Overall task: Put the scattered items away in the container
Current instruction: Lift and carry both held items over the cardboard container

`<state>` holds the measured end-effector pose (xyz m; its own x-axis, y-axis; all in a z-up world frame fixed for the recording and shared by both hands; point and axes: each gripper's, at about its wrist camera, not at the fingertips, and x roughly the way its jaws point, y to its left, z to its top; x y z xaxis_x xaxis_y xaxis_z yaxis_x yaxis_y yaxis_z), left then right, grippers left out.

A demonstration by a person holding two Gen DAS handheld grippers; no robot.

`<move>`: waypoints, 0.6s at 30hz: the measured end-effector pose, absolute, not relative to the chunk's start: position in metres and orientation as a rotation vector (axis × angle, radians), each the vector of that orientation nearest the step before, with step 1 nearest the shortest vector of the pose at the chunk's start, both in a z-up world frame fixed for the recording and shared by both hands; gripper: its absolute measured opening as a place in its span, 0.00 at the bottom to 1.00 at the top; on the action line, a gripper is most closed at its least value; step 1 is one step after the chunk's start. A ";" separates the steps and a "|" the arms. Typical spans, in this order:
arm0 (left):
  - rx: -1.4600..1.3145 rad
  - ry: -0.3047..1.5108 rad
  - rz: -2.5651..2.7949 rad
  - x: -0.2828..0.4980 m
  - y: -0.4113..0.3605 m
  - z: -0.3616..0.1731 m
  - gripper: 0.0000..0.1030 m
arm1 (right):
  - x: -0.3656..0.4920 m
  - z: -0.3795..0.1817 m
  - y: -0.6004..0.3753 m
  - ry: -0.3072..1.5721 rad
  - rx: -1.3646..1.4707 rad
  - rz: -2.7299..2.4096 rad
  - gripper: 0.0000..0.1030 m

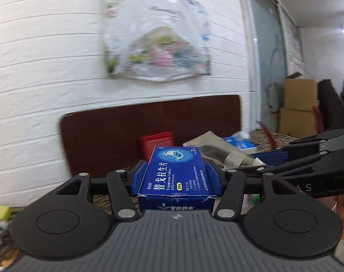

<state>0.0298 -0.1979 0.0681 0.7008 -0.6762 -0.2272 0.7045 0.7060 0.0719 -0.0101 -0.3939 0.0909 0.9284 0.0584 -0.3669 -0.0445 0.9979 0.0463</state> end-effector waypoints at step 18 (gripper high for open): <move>0.262 0.263 -0.775 0.035 -0.242 0.048 0.85 | -0.028 0.048 -0.455 0.406 0.159 -0.113 0.63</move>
<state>0.0350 -0.2417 0.0481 0.6856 -0.6505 -0.3268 0.7151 0.6859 0.1349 -0.0277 -0.4550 0.0479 0.9128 -0.0771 -0.4010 0.1405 0.9814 0.1311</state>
